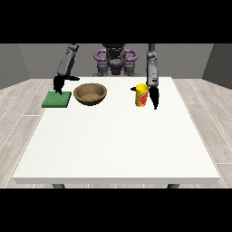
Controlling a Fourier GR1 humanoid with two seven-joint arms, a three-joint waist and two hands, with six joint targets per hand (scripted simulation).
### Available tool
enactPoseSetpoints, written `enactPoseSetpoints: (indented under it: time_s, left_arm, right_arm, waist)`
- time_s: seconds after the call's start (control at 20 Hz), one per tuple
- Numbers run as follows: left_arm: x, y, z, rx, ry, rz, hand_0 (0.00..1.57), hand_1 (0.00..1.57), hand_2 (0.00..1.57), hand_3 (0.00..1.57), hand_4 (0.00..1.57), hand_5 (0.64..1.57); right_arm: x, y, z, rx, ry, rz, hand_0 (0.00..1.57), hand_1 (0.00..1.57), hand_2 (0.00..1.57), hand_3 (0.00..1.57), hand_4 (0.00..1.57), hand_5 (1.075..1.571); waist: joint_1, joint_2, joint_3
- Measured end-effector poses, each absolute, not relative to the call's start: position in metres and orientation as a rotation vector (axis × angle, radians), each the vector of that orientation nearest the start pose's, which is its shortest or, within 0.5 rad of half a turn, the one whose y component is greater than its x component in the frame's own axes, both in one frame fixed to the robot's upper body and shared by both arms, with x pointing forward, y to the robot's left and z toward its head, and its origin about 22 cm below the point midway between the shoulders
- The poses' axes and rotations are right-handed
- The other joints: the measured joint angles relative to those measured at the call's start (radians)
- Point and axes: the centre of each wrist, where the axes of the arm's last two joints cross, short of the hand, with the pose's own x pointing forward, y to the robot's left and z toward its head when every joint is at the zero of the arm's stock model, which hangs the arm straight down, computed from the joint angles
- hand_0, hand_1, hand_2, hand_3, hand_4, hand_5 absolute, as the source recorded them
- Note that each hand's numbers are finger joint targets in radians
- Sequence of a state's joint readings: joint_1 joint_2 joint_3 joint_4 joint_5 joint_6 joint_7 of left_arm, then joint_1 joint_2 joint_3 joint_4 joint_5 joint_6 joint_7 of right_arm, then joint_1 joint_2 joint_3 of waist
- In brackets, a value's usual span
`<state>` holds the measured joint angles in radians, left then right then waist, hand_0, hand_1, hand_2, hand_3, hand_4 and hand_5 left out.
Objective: Pick the cup and pour the ball into the bowl, then pick the bowl and place it on the pad
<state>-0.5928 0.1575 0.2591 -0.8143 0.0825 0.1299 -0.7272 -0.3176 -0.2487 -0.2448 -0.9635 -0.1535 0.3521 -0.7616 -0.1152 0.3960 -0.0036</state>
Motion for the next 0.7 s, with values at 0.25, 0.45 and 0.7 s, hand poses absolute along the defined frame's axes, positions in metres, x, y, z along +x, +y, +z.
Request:
enactPoseSetpoints:
  time_s: [0.25, 0.45, 0.7]
  left_arm:
    - [0.379, 0.272, 0.004, 0.295, -2.157, 0.136, 1.35, 1.35, 1.57, 1.57, 1.11, 1.560]
    - [0.367, 0.283, 0.001, 0.458, -2.212, 0.145, 1.37, 1.37, 1.57, 1.57, 1.19, 1.527]
    - [0.360, 0.291, 0.005, 0.595, -2.206, 0.156, 1.38, 1.38, 1.57, 1.57, 1.23, 1.534]
  right_arm:
    - [0.315, -0.347, -0.014, 0.167, -2.125, 0.044, 0.00, 0.00, 0.00, 0.00, 0.00, 1.543]
    - [0.320, -0.364, 0.006, 0.148, -2.156, 0.063, 0.00, 0.00, 0.21, 0.00, 0.11, 1.548]
    - [0.326, -0.371, 0.021, 0.139, -2.164, 0.087, 0.00, 0.00, 0.21, 0.00, 0.22, 1.552]
  waist:
    - [-0.025, 0.045, 0.0006]
    - [-0.066, 0.074, 0.0224]
    - [-0.098, 0.089, 0.0277]
